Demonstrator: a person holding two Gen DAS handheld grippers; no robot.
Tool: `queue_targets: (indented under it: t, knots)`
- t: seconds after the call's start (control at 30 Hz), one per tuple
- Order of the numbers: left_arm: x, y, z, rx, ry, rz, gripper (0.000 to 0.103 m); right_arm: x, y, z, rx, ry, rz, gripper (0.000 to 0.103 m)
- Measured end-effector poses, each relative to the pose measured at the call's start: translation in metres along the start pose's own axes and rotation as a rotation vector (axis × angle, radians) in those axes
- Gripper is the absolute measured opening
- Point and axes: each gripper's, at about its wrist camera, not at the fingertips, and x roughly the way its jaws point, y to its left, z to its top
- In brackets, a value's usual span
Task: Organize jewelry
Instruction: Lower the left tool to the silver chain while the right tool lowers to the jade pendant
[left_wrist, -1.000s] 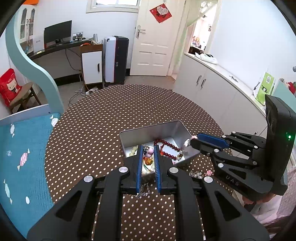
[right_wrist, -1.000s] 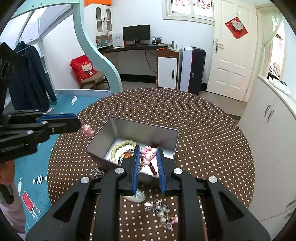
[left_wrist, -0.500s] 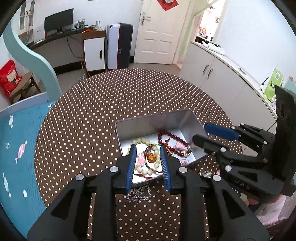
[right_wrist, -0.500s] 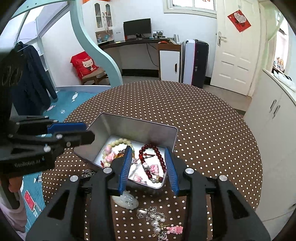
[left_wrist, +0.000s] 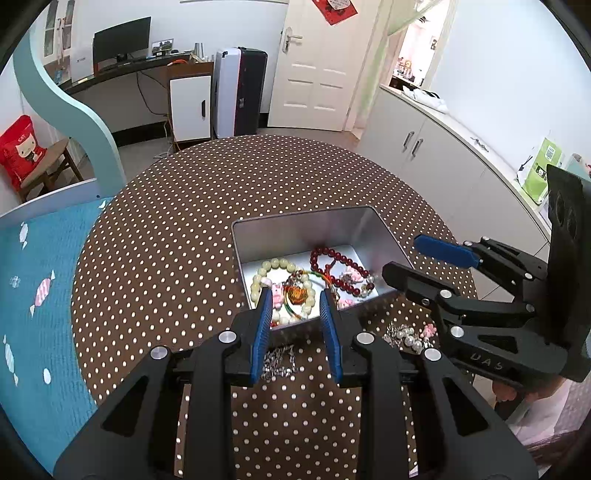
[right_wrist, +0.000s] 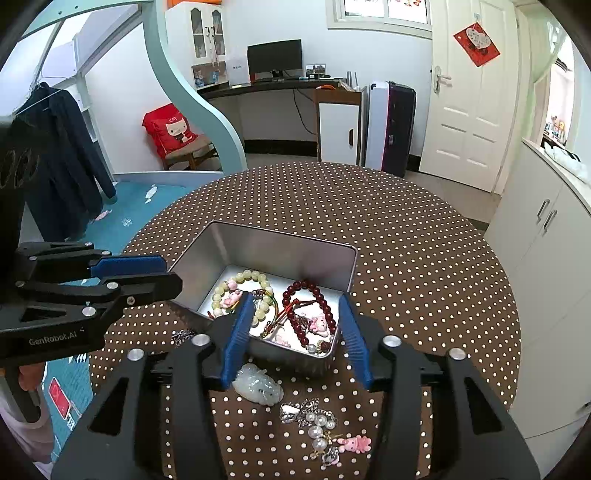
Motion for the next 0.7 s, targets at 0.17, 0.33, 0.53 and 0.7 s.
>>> queue_targets:
  t: [0.17, 0.33, 0.53, 0.7]
  knots:
    - [-0.009, -0.001, -0.011, -0.009, -0.013, 0.016, 0.037, -0.005, -0.007, -0.008, 0.048, 0.001, 0.014, 0.067]
    - [-0.013, 0.0, -0.026, -0.014, -0.019, 0.023, 0.053, -0.014, -0.008, -0.019, 0.059, -0.017, 0.025, 0.08]
    - [0.001, 0.003, -0.045, -0.046, 0.013, 0.011, 0.06, -0.009, 0.0, -0.036, 0.047, 0.017, 0.018, 0.082]
    - [0.018, 0.007, -0.058, -0.072, 0.039, -0.001, 0.06, 0.0, 0.004, -0.049, 0.035, 0.052, 0.011, 0.087]
